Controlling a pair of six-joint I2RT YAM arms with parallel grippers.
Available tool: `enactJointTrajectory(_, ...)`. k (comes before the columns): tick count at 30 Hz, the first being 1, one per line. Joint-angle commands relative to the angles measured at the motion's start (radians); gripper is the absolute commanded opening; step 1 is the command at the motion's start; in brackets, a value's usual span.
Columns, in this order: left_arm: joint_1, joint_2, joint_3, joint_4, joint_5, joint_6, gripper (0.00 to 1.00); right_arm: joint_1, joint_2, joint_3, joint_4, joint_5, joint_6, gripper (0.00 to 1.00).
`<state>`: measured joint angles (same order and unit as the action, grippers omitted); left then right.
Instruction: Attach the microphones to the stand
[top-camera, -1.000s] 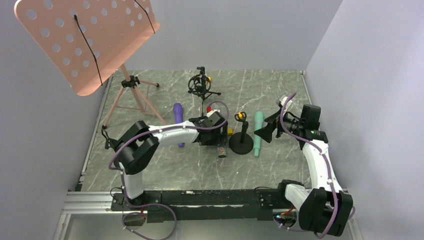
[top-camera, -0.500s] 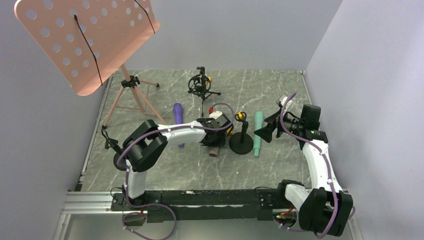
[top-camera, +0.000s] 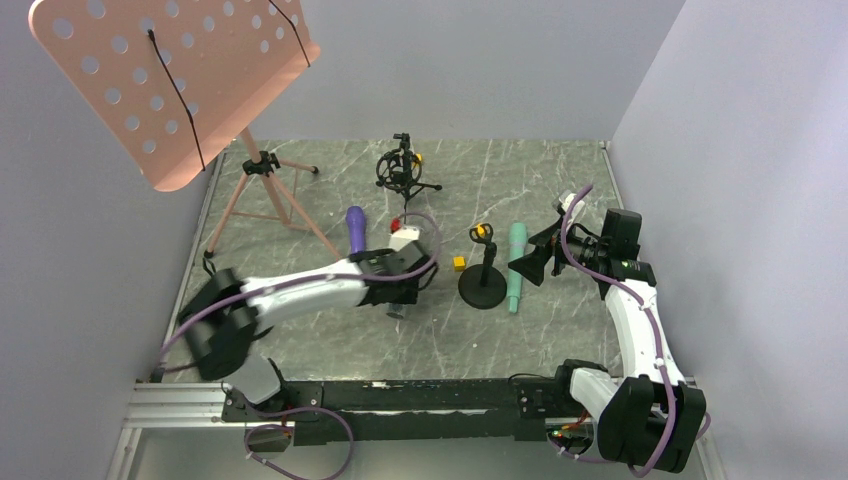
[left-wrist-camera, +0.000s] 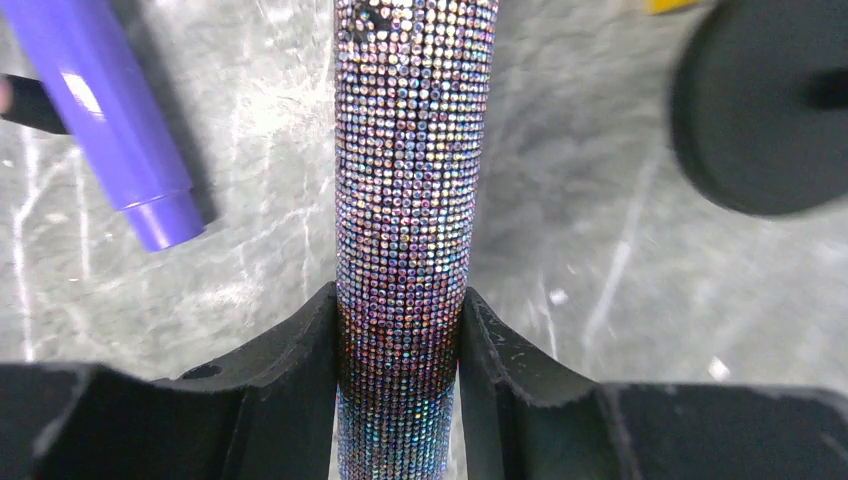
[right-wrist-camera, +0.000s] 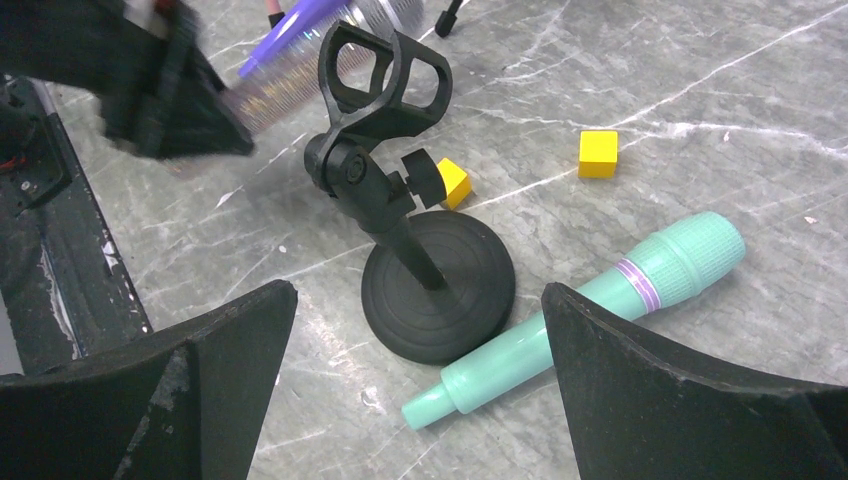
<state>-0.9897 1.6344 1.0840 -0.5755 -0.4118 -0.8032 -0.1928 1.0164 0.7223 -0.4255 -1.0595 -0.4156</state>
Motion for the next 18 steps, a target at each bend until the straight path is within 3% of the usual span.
enactJointTrajectory(1,-0.007,-0.301,-0.120,0.220,0.055,0.113,0.00,0.003,-0.020,0.049,-0.005,-0.055,-0.002,1.00)
enactJointTrajectory(5,-0.007,-0.463,-0.171,0.342,0.137,0.205,0.00,0.003,-0.007,0.109,-0.054,-0.077,-0.006,1.00)
enactJointTrajectory(11,-0.007,-0.559,-0.174,0.547,0.269,0.308,0.00,0.003,0.038,0.323,-0.225,-0.208,0.000,1.00)
enactJointTrajectory(13,-0.007,-0.555,-0.157,0.647,0.322,0.327,0.00,0.006,0.049,0.369,-0.202,-0.297,0.093,1.00)
enactJointTrajectory(14,-0.007,-0.545,-0.147,0.693,0.352,0.333,0.00,0.014,0.054,0.371,-0.149,-0.350,0.222,1.00)
enactJointTrajectory(18,-0.007,-0.459,-0.068,0.834,0.459,0.321,0.00,0.122,0.065,0.322,0.322,-0.344,0.775,1.00)
